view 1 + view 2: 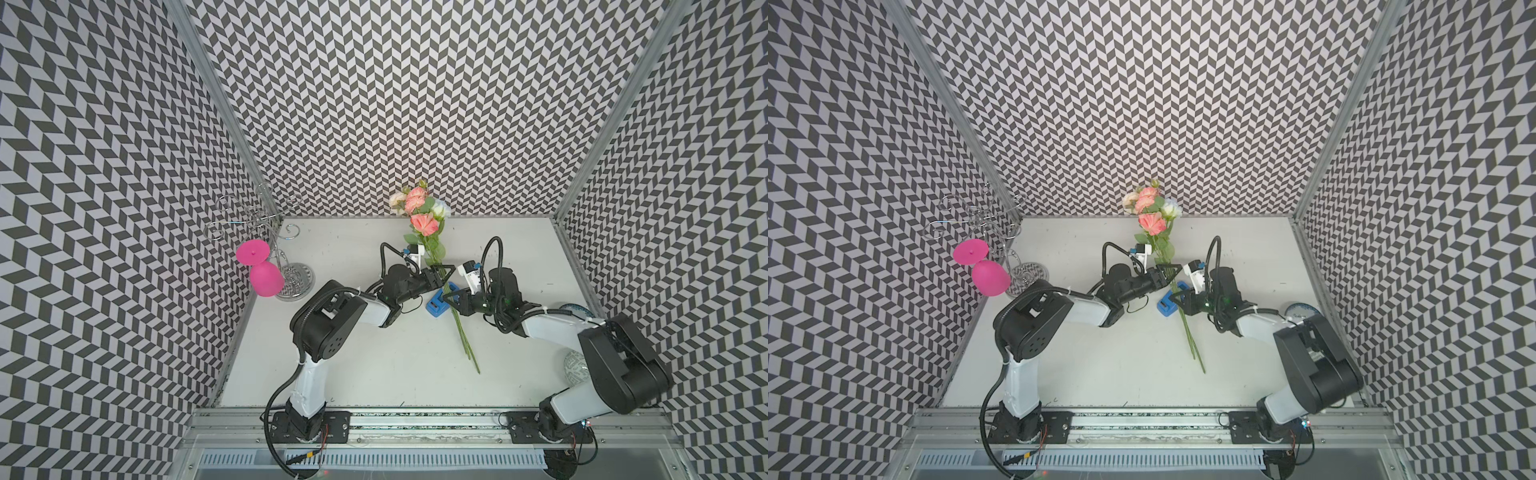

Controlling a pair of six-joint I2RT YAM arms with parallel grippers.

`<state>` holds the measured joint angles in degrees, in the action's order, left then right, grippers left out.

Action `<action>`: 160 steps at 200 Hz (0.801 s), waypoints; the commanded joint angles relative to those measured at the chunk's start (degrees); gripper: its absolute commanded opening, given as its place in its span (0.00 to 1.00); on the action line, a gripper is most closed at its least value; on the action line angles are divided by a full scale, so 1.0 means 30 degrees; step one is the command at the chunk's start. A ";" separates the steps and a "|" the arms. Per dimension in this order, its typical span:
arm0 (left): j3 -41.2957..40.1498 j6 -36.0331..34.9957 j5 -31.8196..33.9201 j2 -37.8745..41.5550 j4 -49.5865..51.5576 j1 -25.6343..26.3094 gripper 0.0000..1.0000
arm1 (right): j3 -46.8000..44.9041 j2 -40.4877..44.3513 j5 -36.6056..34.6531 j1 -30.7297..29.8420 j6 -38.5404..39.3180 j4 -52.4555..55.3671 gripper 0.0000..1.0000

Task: Wrap bouquets with tape
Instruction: Wrap the tape around the bouquet.

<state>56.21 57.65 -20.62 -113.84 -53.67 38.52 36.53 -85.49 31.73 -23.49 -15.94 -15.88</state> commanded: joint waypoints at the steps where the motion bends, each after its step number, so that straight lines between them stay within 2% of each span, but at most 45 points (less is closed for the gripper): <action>1: 0.1852 -0.2952 0.2079 0.0535 0.6784 0.0721 0.67 | 0.1165 0.0903 -0.3931 -0.0850 0.1535 0.1122 0.00; 13: 0.2902 -0.4031 0.2804 0.0455 0.8576 0.1202 0.67 | 0.1699 0.0729 -0.4817 -0.1464 0.1900 0.1967 0.00; 33: 0.4396 -0.5053 0.3875 0.0193 1.0919 0.1729 0.55 | 0.1888 0.0838 -0.6440 -0.2251 0.1934 0.2305 0.00; 41: 0.4815 -0.5340 0.4261 0.0098 1.1582 0.1872 0.47 | 0.1885 0.0991 -0.6867 -0.2499 0.1949 0.2305 0.00; 55: 0.5269 -0.5533 0.4639 -0.0019 1.2381 0.1925 0.26 | 0.1916 0.1193 -0.7254 -0.2851 0.2033 0.2369 0.00; 74: 0.5233 -0.5447 0.4707 -0.0051 1.2278 0.1925 0.06 | 0.1874 0.1223 -0.7184 -0.3008 0.1926 0.2292 0.00; 81: 0.5224 -0.5418 0.4627 -0.0051 1.2169 0.1940 0.00 | 0.1828 0.1195 -0.7104 -0.3051 0.1946 0.2192 0.00; 95: 0.5093 -0.5064 0.4058 0.0033 1.1642 0.1847 0.00 | 0.1746 0.1020 -0.6644 -0.3018 0.2201 0.2036 0.05; 103: 0.4762 -0.4914 0.3687 0.0189 1.0903 0.1808 0.00 | 0.1598 0.0941 -0.5630 -0.2715 0.2092 0.1689 0.13; 119: 0.4171 -0.4299 0.2806 0.0545 0.9555 0.1551 0.00 | 0.0929 0.0939 -0.1613 -0.1332 0.1304 0.0302 0.30; 140: 0.2793 -0.2568 0.0868 0.0745 0.6303 0.0901 0.00 | -0.0159 0.1004 0.2779 0.0207 -0.0001 -0.1970 0.35; 160: 0.1926 -0.1408 -0.0137 0.0876 0.4144 0.0621 0.00 | -0.0571 0.0690 0.5405 0.0896 -0.0685 -0.3080 0.36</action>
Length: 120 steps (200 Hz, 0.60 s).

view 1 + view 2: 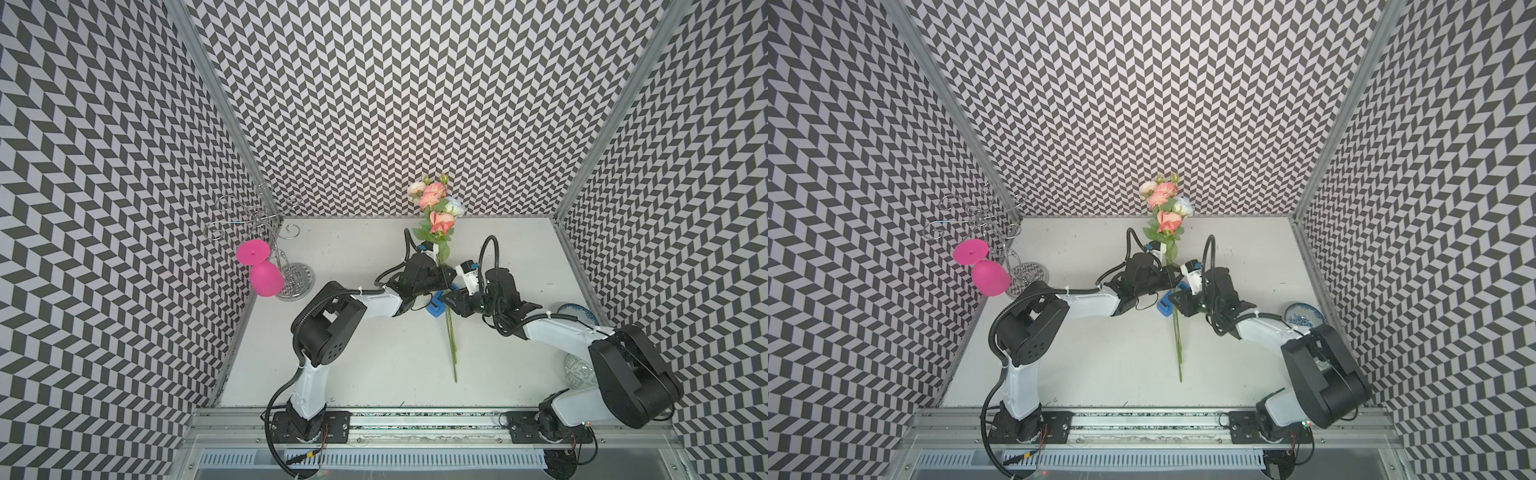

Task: Wrap bouquets with tape
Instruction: Wrap the tape around the bouquet.

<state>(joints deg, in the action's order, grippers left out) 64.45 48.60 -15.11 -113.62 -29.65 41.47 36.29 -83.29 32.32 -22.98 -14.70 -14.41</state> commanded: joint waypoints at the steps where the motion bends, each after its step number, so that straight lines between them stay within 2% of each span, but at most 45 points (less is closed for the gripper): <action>1: -0.0853 0.1654 -0.1998 0.0808 -0.3977 -0.0385 0.00 | -0.0508 -0.0072 0.5304 0.0752 -0.1118 -0.3630 0.36; 35: -0.1941 0.3718 -0.3014 0.0538 -0.7630 -0.0661 0.00 | -0.0480 -0.1804 0.7215 0.1098 -0.1910 -0.4422 0.36; 66: -0.2380 0.4295 -0.3120 0.0520 -0.9104 -0.0729 0.00 | -0.0415 -0.3058 0.8212 0.1098 -0.2418 -0.5025 0.37; 88: -0.2308 0.4693 -0.3526 0.0424 -0.9838 -0.0732 0.00 | -0.0551 -0.3908 0.8782 0.1184 -0.3386 -0.6699 0.36; 100: -0.2528 0.5043 -0.3530 0.0402 -1.0363 -0.0701 0.00 | -0.0496 -0.4169 0.8979 0.1186 -0.3903 -0.7468 0.29; 120: -0.2810 0.5023 -0.3412 0.0457 -1.0528 -0.0703 0.00 | -0.0314 -0.3912 0.8034 0.1186 -0.3480 -0.6584 0.08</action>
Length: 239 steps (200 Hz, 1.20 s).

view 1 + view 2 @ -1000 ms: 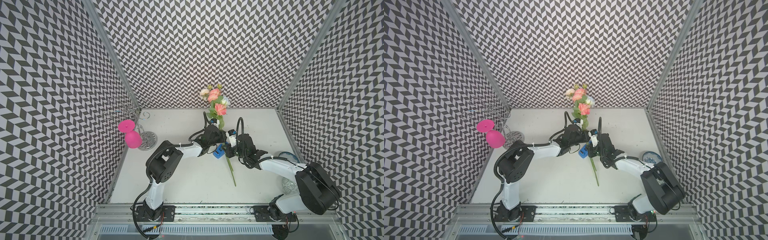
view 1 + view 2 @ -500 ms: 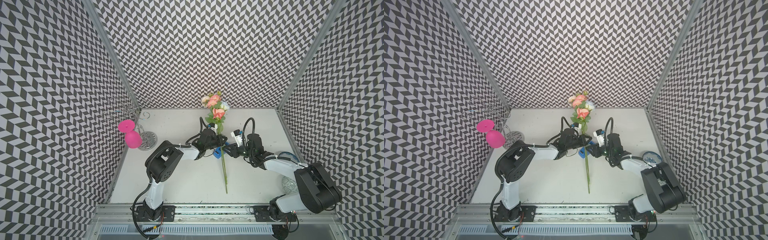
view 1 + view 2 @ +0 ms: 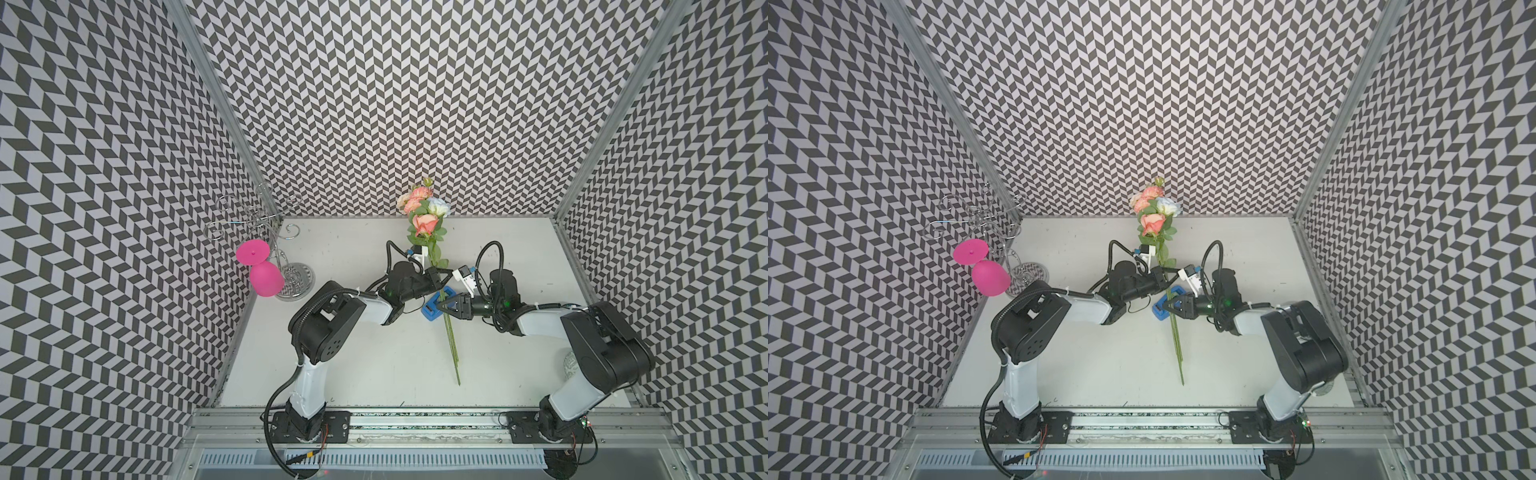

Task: Wrap bouquets with tape
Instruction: Wrap the tape around the bouquet.

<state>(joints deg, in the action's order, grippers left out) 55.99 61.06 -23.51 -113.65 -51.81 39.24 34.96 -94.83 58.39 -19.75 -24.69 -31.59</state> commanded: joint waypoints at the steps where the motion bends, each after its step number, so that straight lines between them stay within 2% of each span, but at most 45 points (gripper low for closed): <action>1: 0.0005 0.0850 -0.0623 0.0467 -0.3101 0.0042 0.00 | 0.0127 -0.0034 -0.0729 0.0108 -0.0092 -0.0774 0.07; 7: 0.0001 0.0691 -0.0535 0.0527 -0.2813 0.0022 0.00 | 0.0196 0.0174 -0.1252 0.0080 0.0312 -0.0081 0.03; 35: 0.0101 -0.0198 0.0375 0.1106 -0.0372 0.0014 0.42 | 0.0556 0.1781 -0.5855 -0.0580 0.2465 0.4074 0.00; 56: 0.0472 -0.1056 0.1459 0.1649 0.2742 0.0023 0.60 | 0.0716 0.3092 -0.9253 -0.1467 0.2969 0.5571 0.00; 75: 0.0914 -0.1956 0.2484 0.2101 0.5498 0.0082 0.63 | 0.1343 0.3852 -1.2022 -0.2496 0.3662 0.7062 0.00; 105: 0.2112 -0.3571 0.3375 0.2198 0.8893 0.0489 0.65 | 0.2829 0.3682 -1.4615 -0.4063 0.4248 0.9168 0.00; 122: 0.2769 -0.4262 0.3965 0.2010 1.0513 0.0828 0.62 | 0.3414 0.3479 -1.5860 -0.4786 0.4137 0.9908 0.00; 135: 0.2962 -0.4466 0.4253 0.1938 1.1031 0.0958 0.53 | 0.3713 0.3380 -1.6365 -0.5126 0.3864 1.0291 0.00; 153: 0.2959 -0.4452 0.4210 0.1865 1.1146 0.0989 0.30 | 0.3940 0.3226 -1.6600 -0.5614 0.3711 1.0540 0.00; 169: 0.2908 -0.4419 0.4219 0.2000 1.1312 0.0956 0.06 | 0.3717 0.3172 -1.5747 -0.5723 0.3531 1.0039 0.01; 175: 0.2875 -0.4430 0.4259 0.2132 1.1443 0.0930 0.00 | 0.3623 0.3147 -1.5384 -0.5722 0.3479 0.9887 0.04; 191: 0.2591 -0.4547 0.4281 0.2601 1.1682 0.0792 0.00 | 0.3301 0.3174 -1.4261 -0.5496 0.3316 0.9437 0.15; 208: 0.2171 -0.4751 0.4489 0.3233 1.2018 0.0716 0.00 | 0.2597 0.3578 -1.2059 -0.4669 0.2942 0.8611 0.28; 228: 0.1113 -0.4207 0.4069 0.3902 1.1446 0.0513 0.00 | 0.1106 0.4523 -0.9301 -0.2984 0.1543 0.6433 0.34; 239: 0.0631 -0.4147 0.4100 0.4147 1.1251 0.0504 0.00 | 0.0493 0.4913 -0.8776 -0.2206 0.0764 0.5616 0.35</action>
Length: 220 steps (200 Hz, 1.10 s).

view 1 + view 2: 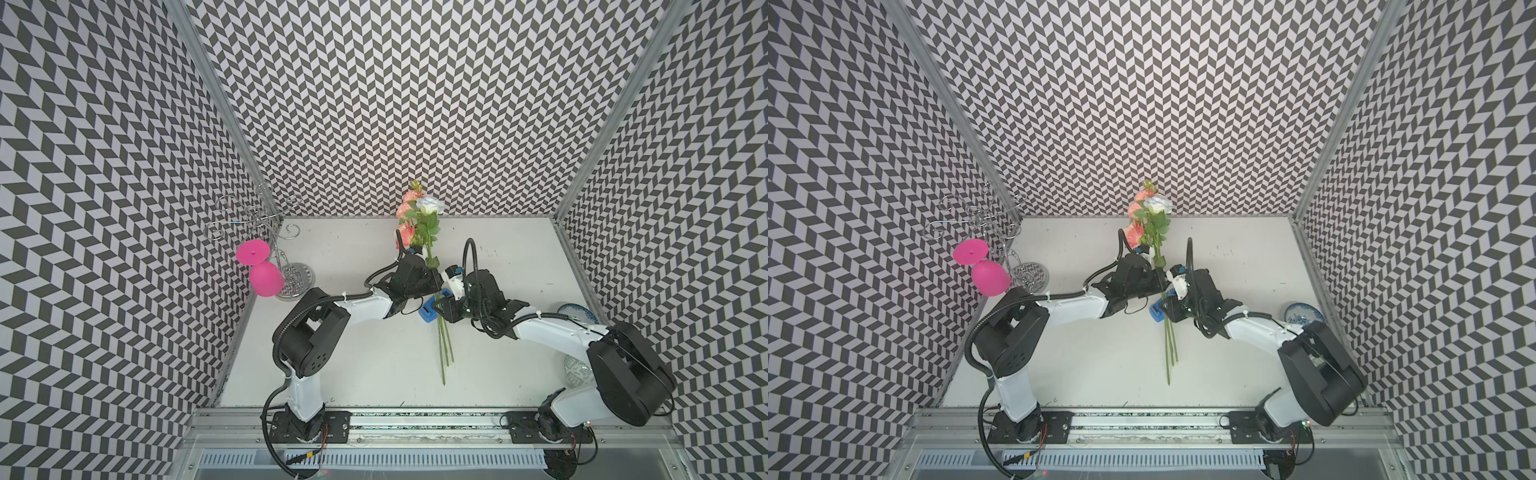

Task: Wrap bouquets with tape
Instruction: Wrap the tape around the bouquet.

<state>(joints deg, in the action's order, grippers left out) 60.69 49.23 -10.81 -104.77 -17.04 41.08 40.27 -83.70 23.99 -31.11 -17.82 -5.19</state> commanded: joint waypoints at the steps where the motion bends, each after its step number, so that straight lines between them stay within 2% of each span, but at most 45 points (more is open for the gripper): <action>1: -0.0958 -0.0208 -0.0125 0.1211 -0.0348 -0.0104 0.00 | -0.1316 0.1237 0.2680 0.1612 -0.1512 -0.3218 0.35; 53: -0.2379 -0.0242 0.0264 0.1504 -0.0516 -0.0039 0.00 | -0.0173 0.0017 0.1906 0.1742 -0.0444 -0.1665 0.36; 74: -0.3031 -0.0218 0.0697 0.1728 -0.0703 -0.0132 0.00 | -0.0301 -0.0001 0.0654 0.1738 -0.0346 -0.1506 0.36; 125: -0.3336 -0.0284 0.0842 0.1634 -0.0927 -0.0217 0.00 | 0.0902 -0.2185 -0.2314 0.1667 0.0807 0.0409 0.32; 179: -0.3706 -0.0184 0.0897 0.1831 -0.0832 -0.0383 0.00 | 0.1748 -0.3506 -0.5321 0.0400 0.1389 0.2211 0.32; 197: -0.4549 0.0132 0.1634 0.2472 -0.0683 -0.0036 0.00 | 0.1596 -0.3667 -0.5750 0.0055 0.1135 0.2508 0.32; 220: -0.5083 0.0302 0.1826 0.1982 -0.1553 0.0073 0.00 | 0.1252 -0.3362 -0.5630 -0.0257 0.0925 0.2097 0.32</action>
<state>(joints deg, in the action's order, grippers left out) 46.59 50.22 -8.03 -99.26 -18.15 40.56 45.91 -92.25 10.59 -31.00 -14.55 -3.18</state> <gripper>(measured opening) 0.080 0.325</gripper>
